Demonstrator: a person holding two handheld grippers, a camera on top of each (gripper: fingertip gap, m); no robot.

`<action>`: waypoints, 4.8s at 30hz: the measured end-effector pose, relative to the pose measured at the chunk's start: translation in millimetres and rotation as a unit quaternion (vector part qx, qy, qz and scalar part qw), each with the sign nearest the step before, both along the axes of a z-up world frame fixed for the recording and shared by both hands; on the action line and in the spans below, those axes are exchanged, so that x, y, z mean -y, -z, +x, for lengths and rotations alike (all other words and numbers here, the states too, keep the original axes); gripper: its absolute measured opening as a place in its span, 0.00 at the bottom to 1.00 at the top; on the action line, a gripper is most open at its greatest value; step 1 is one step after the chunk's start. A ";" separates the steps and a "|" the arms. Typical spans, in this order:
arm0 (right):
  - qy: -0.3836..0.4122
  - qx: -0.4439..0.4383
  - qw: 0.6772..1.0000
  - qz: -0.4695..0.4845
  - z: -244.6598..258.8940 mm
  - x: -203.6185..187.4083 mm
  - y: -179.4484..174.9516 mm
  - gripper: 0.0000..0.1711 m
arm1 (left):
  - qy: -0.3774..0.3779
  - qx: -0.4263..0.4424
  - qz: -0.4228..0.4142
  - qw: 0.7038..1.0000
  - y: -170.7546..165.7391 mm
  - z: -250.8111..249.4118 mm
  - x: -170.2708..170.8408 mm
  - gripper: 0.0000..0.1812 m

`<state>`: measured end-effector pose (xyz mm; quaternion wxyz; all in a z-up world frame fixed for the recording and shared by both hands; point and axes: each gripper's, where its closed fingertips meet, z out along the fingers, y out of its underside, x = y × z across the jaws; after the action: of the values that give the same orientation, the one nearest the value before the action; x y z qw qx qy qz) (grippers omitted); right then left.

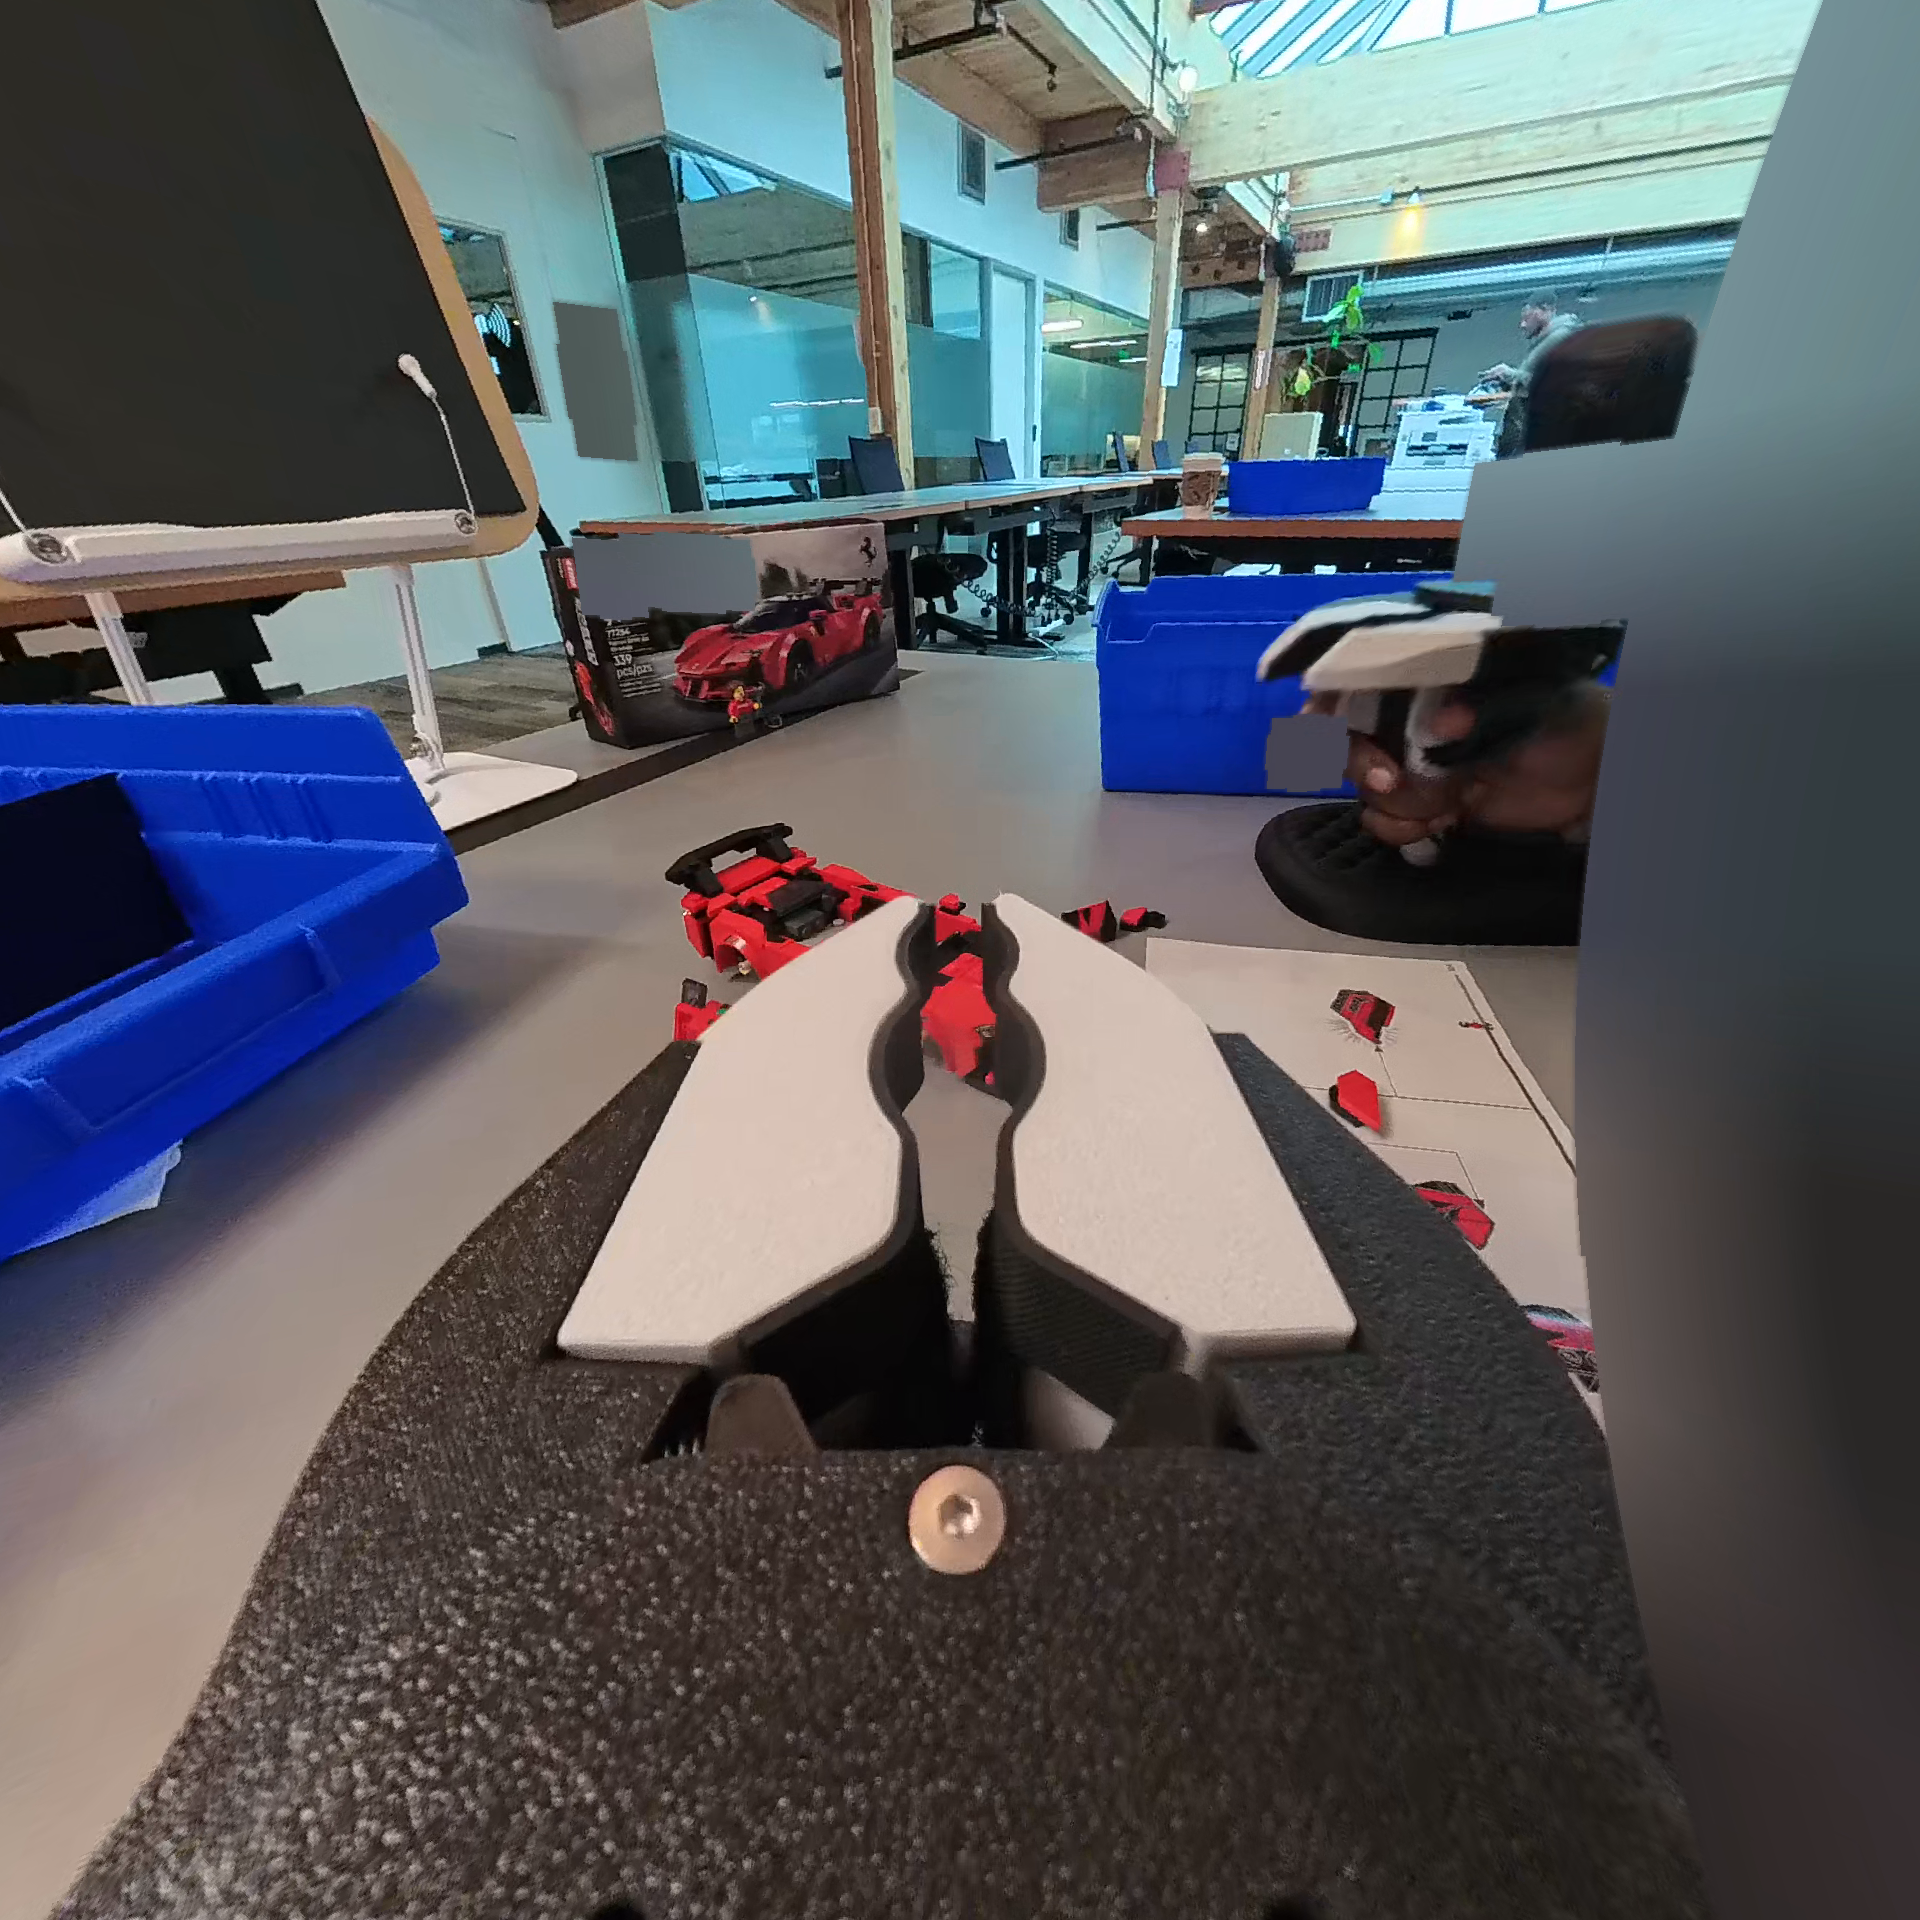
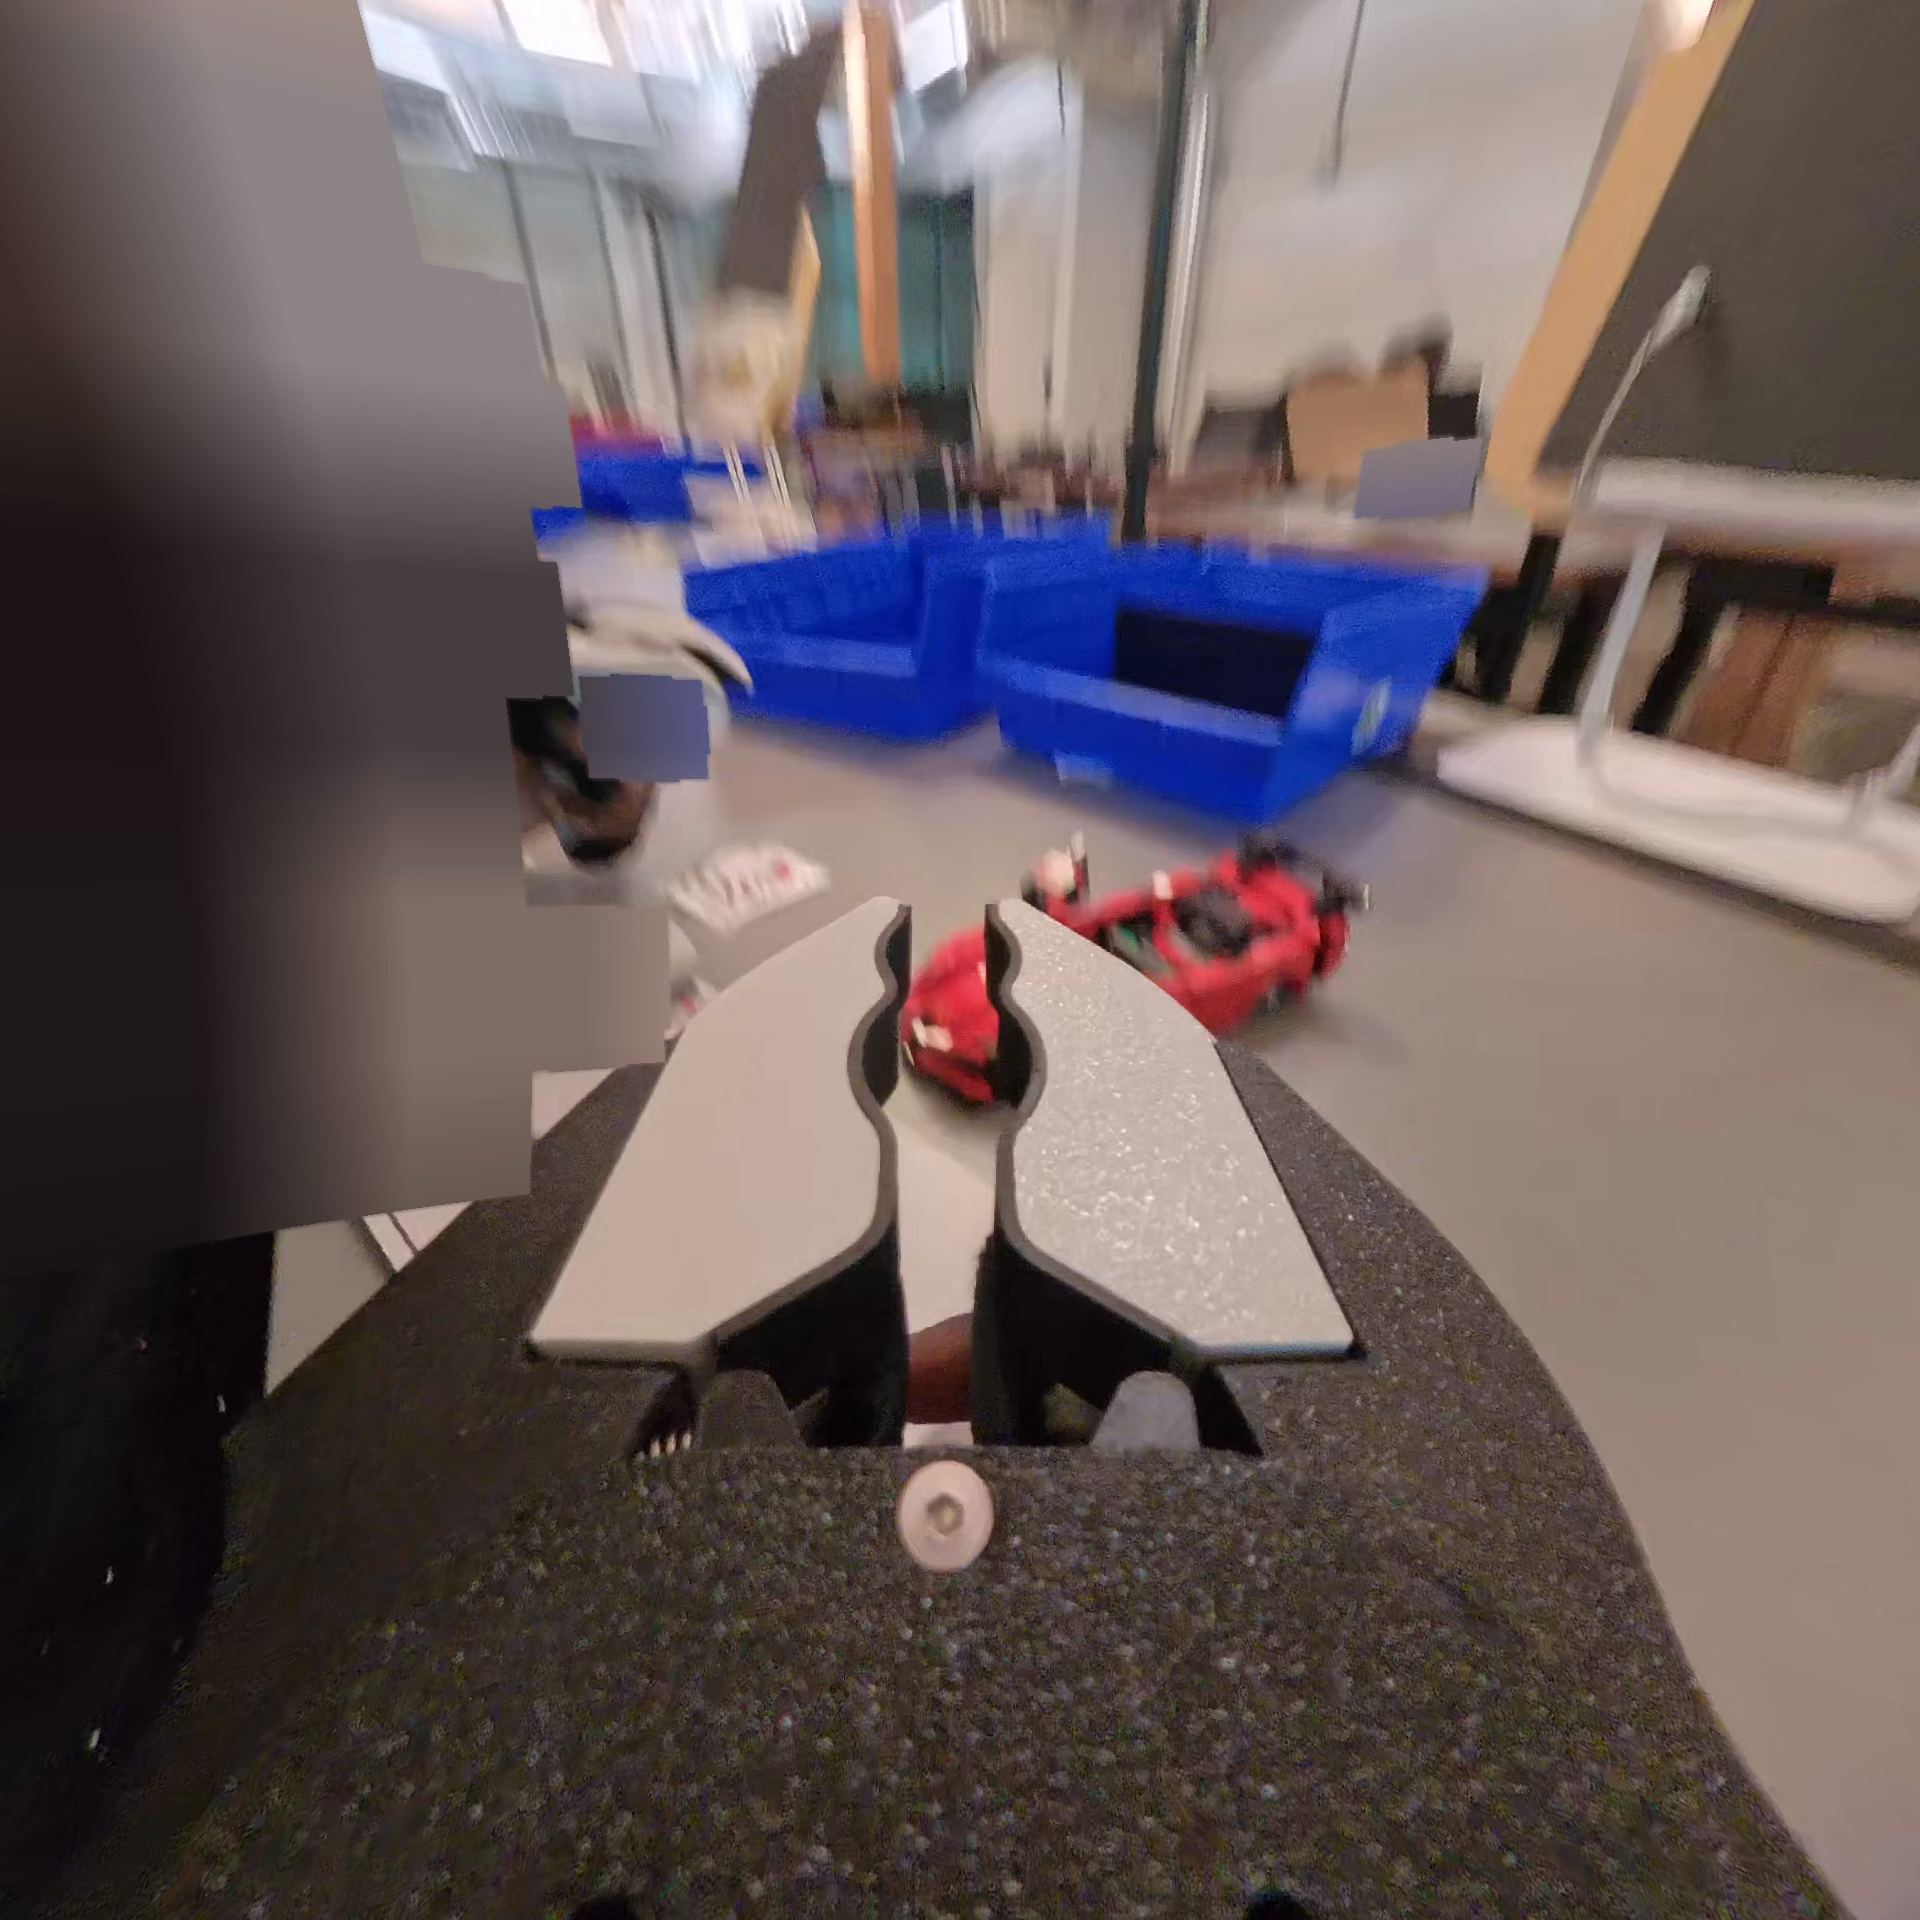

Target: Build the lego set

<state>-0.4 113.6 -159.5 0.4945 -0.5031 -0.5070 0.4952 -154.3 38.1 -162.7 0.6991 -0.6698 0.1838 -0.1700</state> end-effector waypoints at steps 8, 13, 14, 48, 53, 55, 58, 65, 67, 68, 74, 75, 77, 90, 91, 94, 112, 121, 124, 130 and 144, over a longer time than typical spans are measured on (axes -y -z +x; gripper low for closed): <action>0.030 0.427 0.903 0.038 -15.8 -49.9 95.2 0.22 | 0.002 0.002 -0.003 1.000 1.0 0.2 -0.4 0.05; 0.016 0.443 0.896 -0.007 -25.1 -55.0 114.0 0.20 | 0.004 0.007 -0.005 1.000 1.0 0.2 -0.1 0.05; 0.017 0.442 0.897 -0.007 -25.7 -55.6 116.5 0.14 | 0.006 0.008 -0.005 1.000 0.9 0.7 0.2 0.06; -0.235 0.197 0.637 0.707 -50.1 112.2 -2.1 0.10 | 0.391 0.194 -0.274 0.857 -10.9 114.4 36.9 0.07; -0.241 0.192 0.640 0.703 -49.6 116.8 -0.9 0.10 | 0.409 0.209 -0.284 0.842 -8.9 115.5 41.3 0.07; -0.231 0.181 0.661 0.690 -51.8 117.2 -5.2 0.10 | 0.412 0.219 -0.275 0.841 -11.8 113.7 42.1 0.07; -0.206 0.162 0.730 0.632 -55.1 116.6 -16.5 0.11 | 0.416 0.249 -0.247 0.839 -21.0 108.3 43.2 0.07; -0.192 0.065 0.888 0.412 -50.0 114.5 -37.1 0.18 | 0.398 0.358 -0.135 0.834 -47.2 81.2 41.0 0.07; -0.178 0.043 0.919 0.348 -46.7 107.7 -34.9 0.18 | 0.383 0.383 -0.101 0.834 -52.7 70.9 41.0 0.07; -0.170 0.033 0.933 0.315 -45.4 104.4 -33.0 0.17 | 0.373 0.391 -0.083 0.837 -54.6 66.7 41.2 0.07; -0.156 -0.007 0.974 0.161 -40.5 95.4 -17.7 0.14 | 0.308 0.353 0.005 0.883 -41.7 55.8 40.7 0.07; -0.155 -0.013 0.977 0.145 -39.5 93.7 -16.8 0.13 | 0.302 0.352 0.015 0.886 -42.9 53.1 41.3 0.07; -0.155 -0.025 0.981 0.111 -37.3 89.8 -14.9 0.12 | 0.288 0.337 0.037 0.895 -45.3 49.0 42.6 0.07; -0.129 -0.045 0.991 -0.003 -47.9 76.0 -8.5 0.14 | 0.222 0.310 0.044 0.923 -36.0 40.9 32.4 0.07; -0.124 -0.044 0.991 -0.017 -55.5 79.7 -10.9 0.17 | 0.221 0.311 0.043 0.923 -35.7 40.9 31.9 0.07; -0.122 -0.043 0.991 -0.040 -81.9 97.6 -18.6 0.23 | 0.223 0.313 0.044 0.922 -36.1 40.9 31.8 0.07; -0.064 0.029 0.988 0.140 -111.2 105.8 -21.3 0.13 | 0.214 0.278 0.047 0.935 -38.3 43.5 32.5 0.16; -0.038 0.112 0.958 0.261 -100.6 97.3 -3.8 0.13 | 0.187 0.126 -0.020 0.974 -19.4 66.1 22.5 0.17; -0.035 0.116 0.957 0.264 -101.9 96.3 -0.4 0.13 | 0.193 0.127 -0.032 0.972 -17.1 67.2 22.0 0.11; -0.039 0.120 0.958 0.259 -103.5 95.5 3.2 0.13 | 0.200 0.147 -0.039 0.968 -16.4 64.3 22.1 0.08; -0.043 0.131 0.957 0.256 -104.9 96.0 9.6 0.13 | 0.201 0.154 -0.057 0.966 -9.8 65.5 19.0 0.09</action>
<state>-105.4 17.6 -169.1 0.5141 -0.3976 -0.6986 0.2994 -88.8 19.0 -152.9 0.6310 -0.6235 0.1949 -0.4185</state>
